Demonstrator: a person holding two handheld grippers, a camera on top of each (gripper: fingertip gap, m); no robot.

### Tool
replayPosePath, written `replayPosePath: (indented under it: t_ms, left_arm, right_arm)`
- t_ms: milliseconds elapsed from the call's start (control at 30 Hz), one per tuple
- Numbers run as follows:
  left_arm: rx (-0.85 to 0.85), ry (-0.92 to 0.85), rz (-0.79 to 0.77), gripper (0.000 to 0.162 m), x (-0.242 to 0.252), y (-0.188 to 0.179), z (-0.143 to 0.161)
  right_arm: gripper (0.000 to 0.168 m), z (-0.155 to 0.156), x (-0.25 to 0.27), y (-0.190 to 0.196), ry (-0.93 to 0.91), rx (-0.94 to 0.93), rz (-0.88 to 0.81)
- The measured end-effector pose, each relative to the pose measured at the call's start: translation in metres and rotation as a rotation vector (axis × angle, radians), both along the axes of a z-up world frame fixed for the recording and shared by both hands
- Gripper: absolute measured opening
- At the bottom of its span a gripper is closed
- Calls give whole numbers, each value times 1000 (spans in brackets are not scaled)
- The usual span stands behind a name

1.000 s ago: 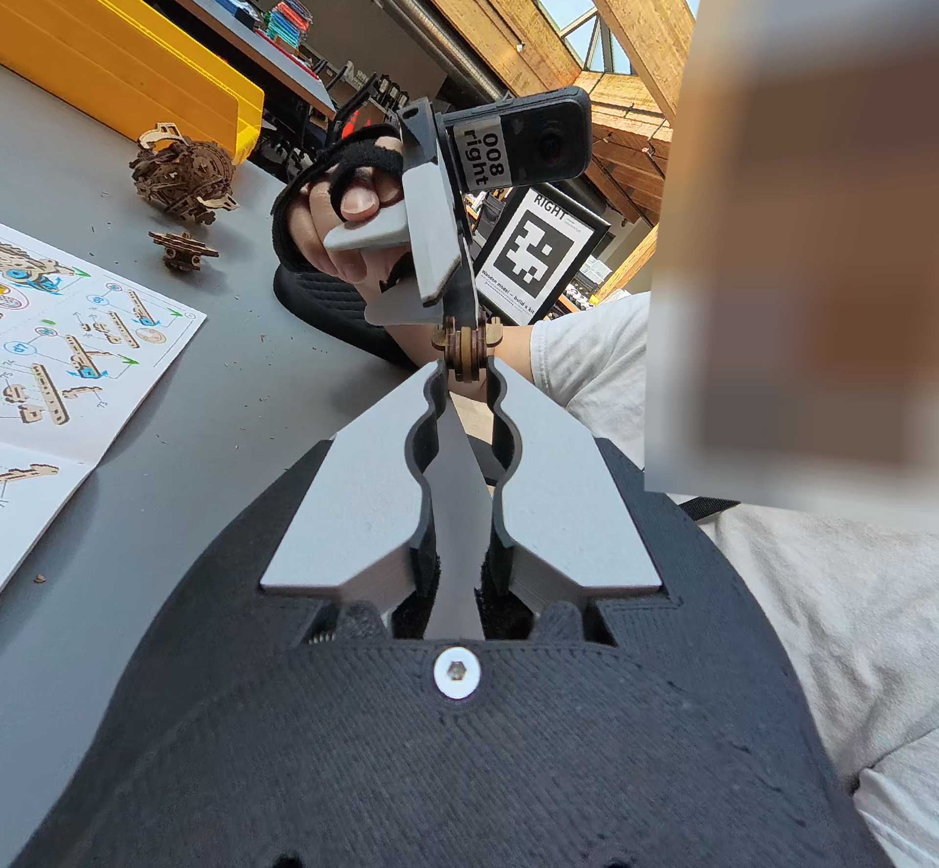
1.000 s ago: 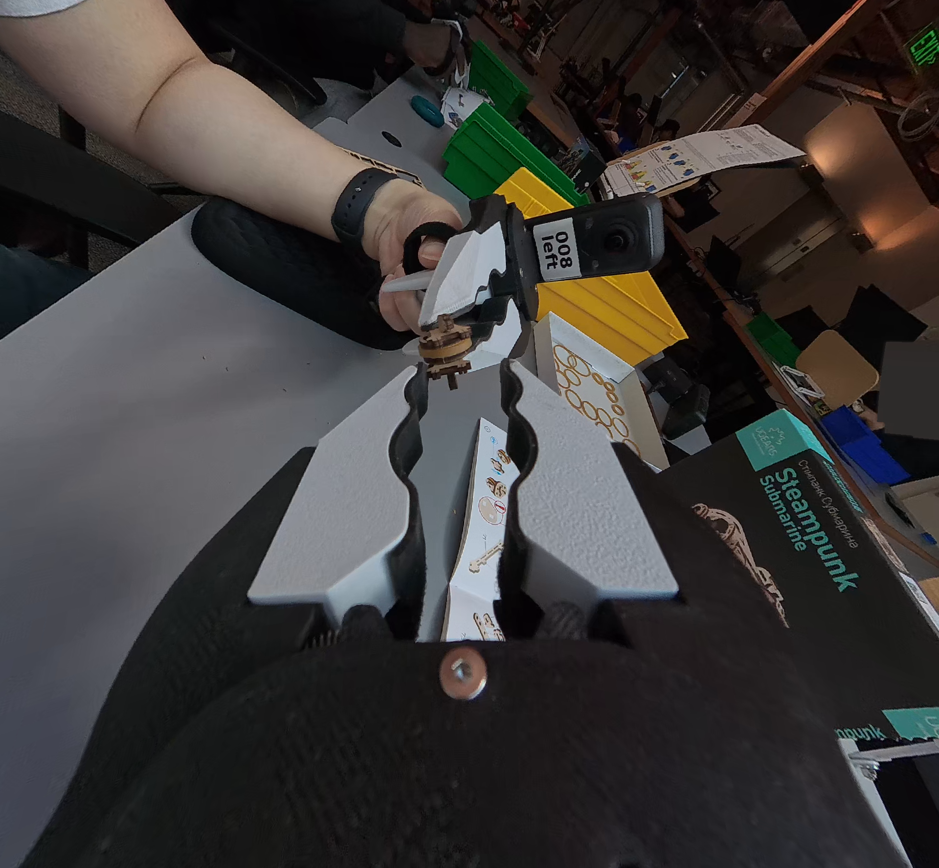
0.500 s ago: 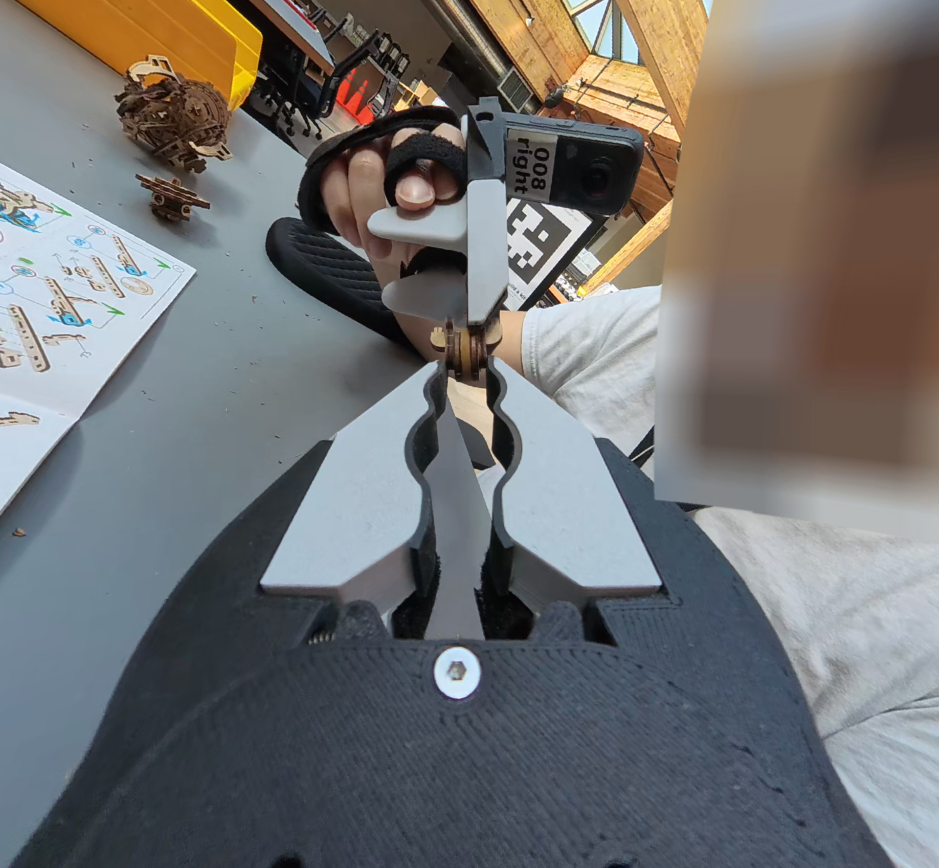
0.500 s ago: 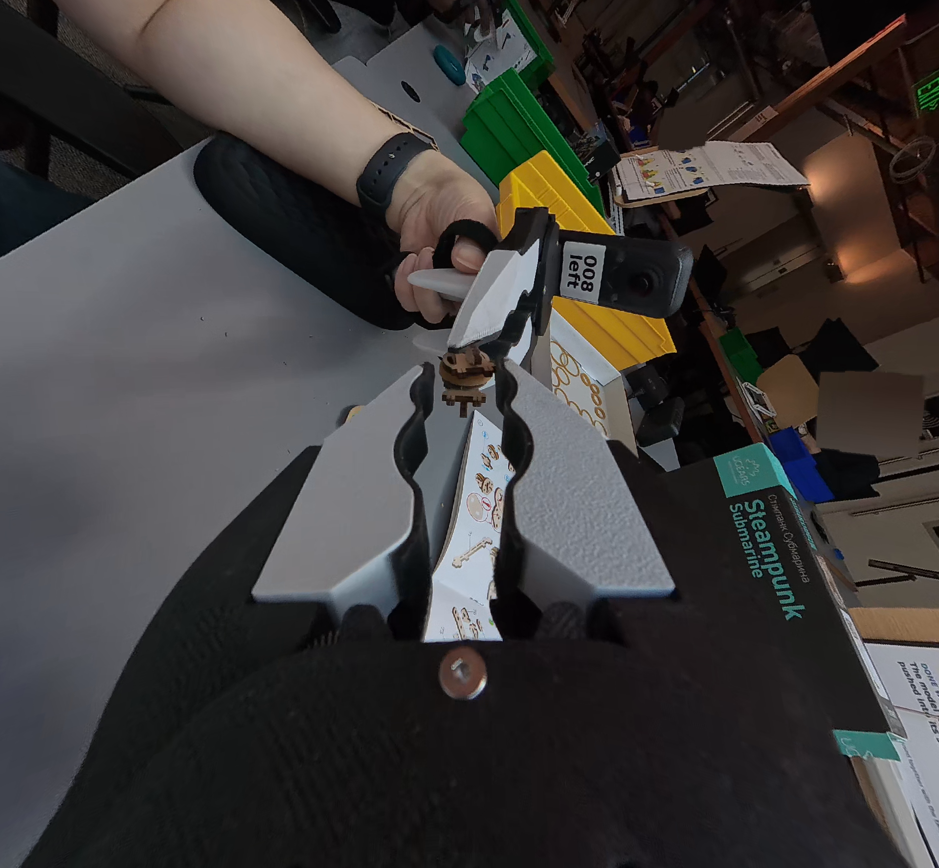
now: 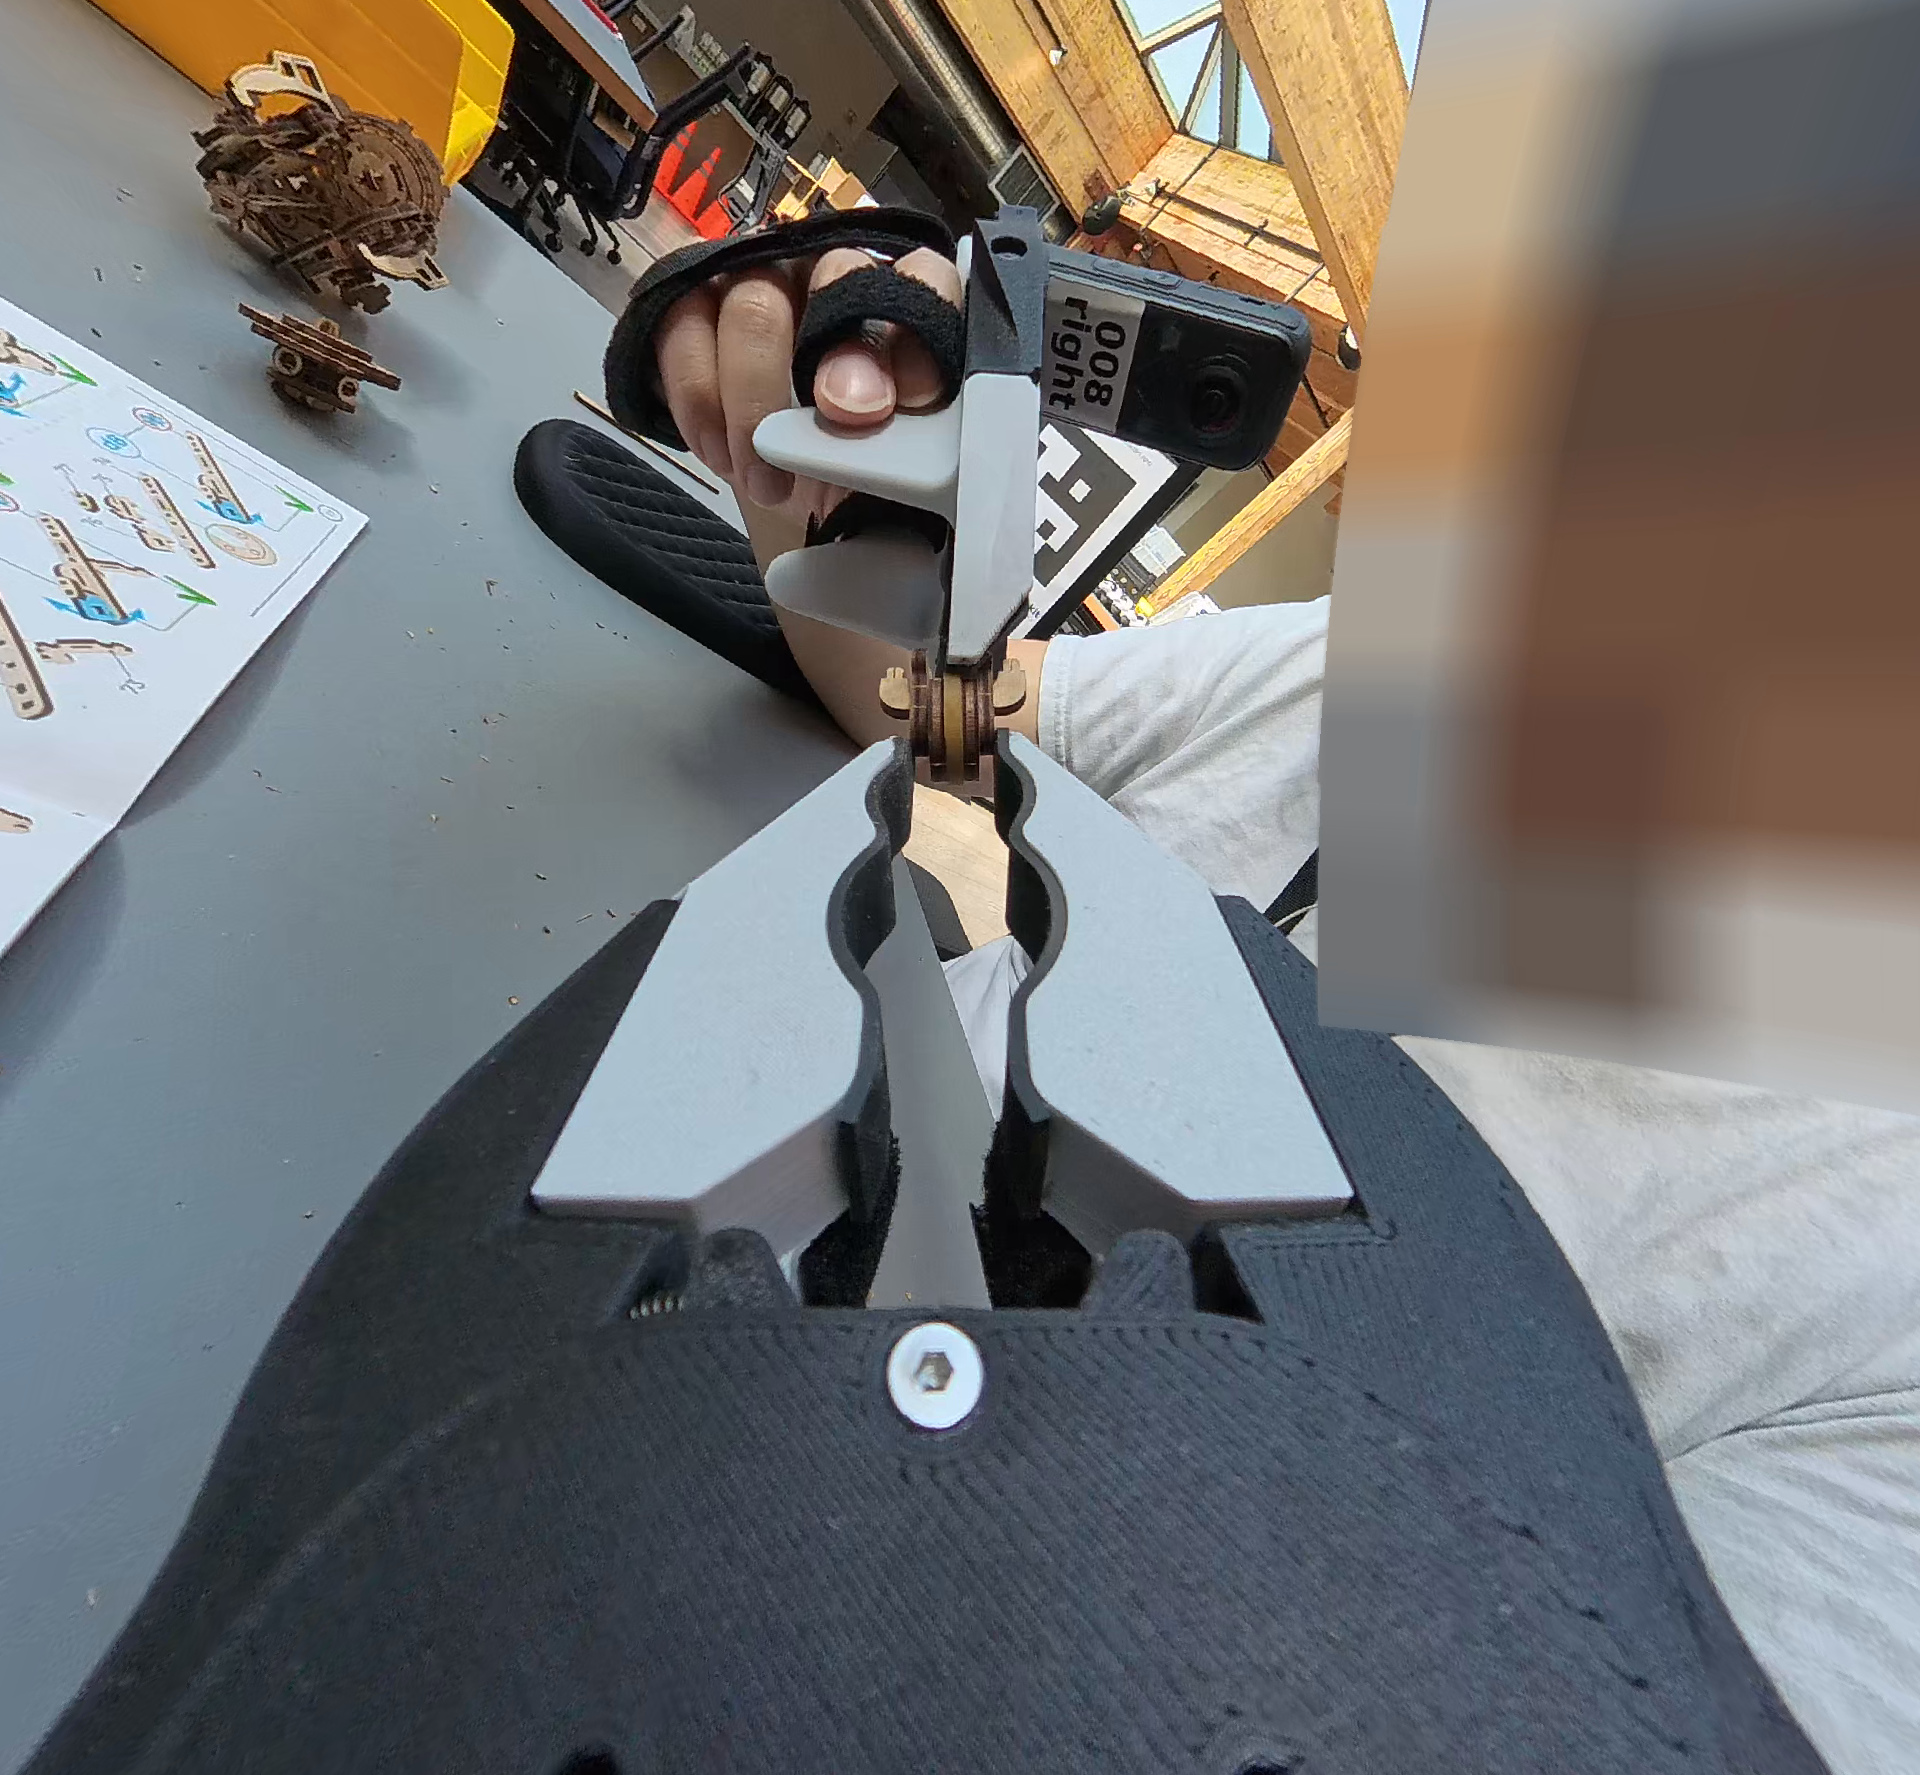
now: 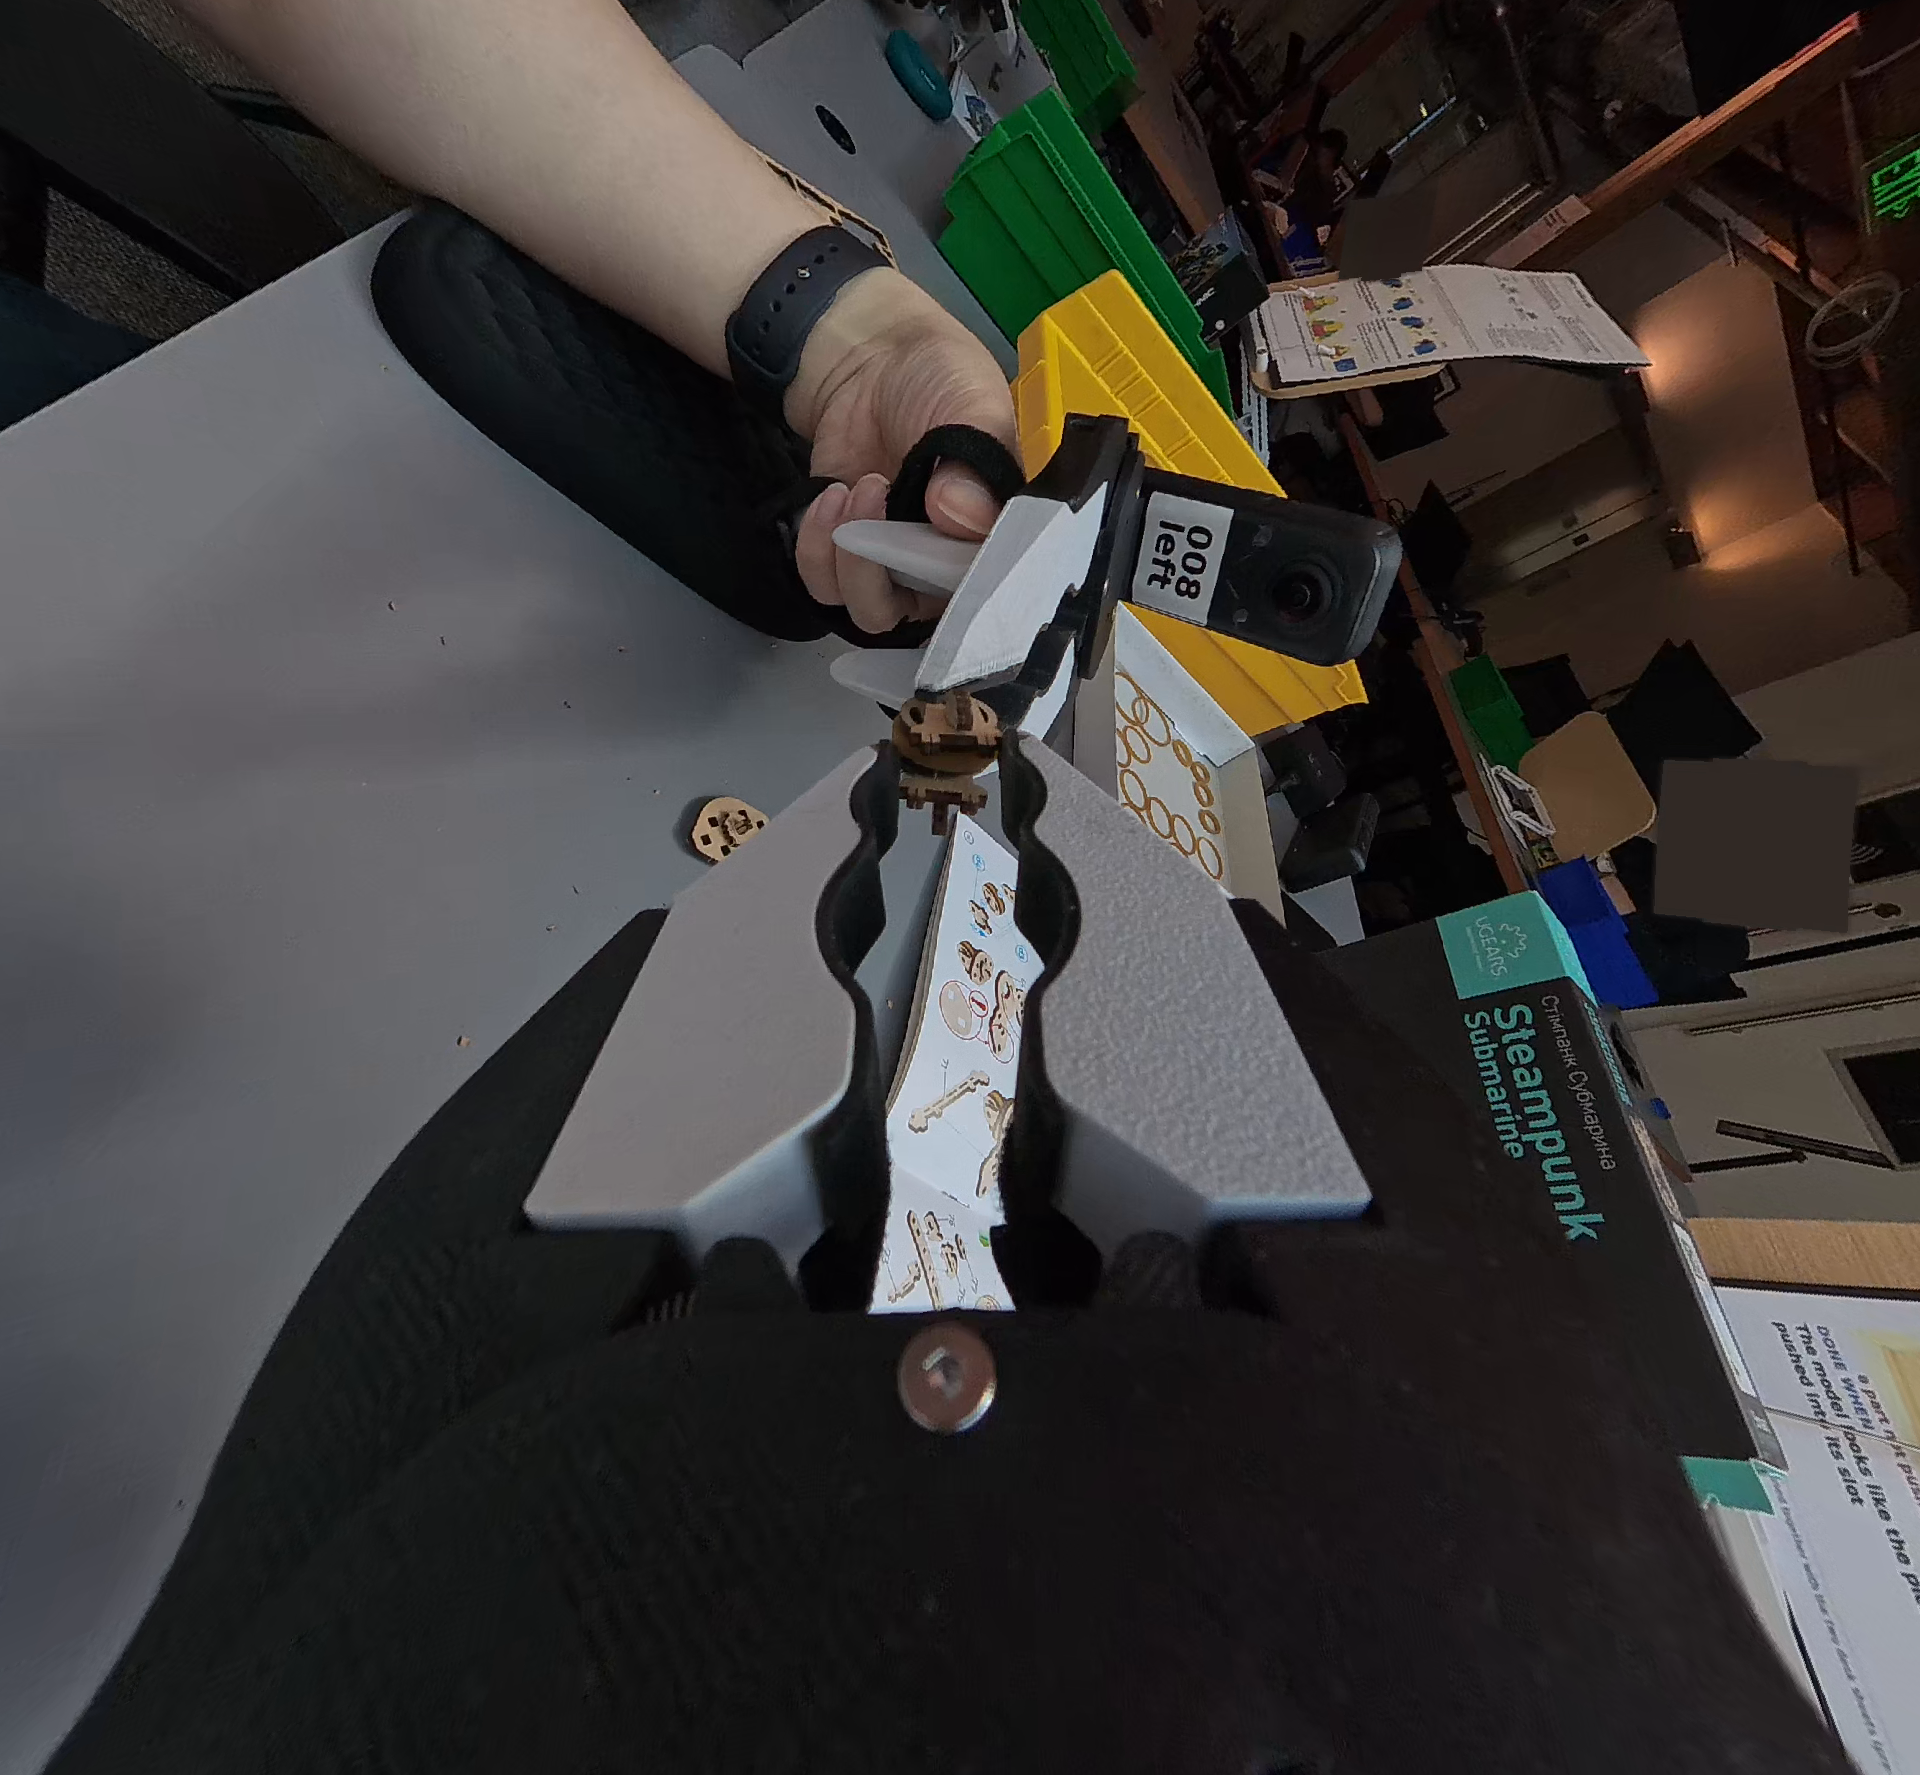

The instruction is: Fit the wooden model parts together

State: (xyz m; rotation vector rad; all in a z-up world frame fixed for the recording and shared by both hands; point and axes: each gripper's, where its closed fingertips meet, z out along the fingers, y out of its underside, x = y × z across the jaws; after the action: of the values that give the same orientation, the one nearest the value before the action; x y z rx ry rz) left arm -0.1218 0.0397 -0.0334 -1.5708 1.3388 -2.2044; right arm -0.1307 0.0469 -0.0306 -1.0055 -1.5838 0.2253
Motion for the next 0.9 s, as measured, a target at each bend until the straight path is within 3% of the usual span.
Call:
replayPosePath:
  t_ms: [633, 767, 900]
  left_arm:
    - [20, 4, 39, 13, -1, 5, 3]
    - [129, 12, 199, 13, -12, 31, 7]
    - [377, 10, 512, 13, -31, 83, 10]
  right_arm:
    - [22, 3, 0, 5, 54, -16, -6]
    - [25, 14, 13, 19, 136, -62, -52]
    - [25, 30, 43, 52, 292, -133, -199]
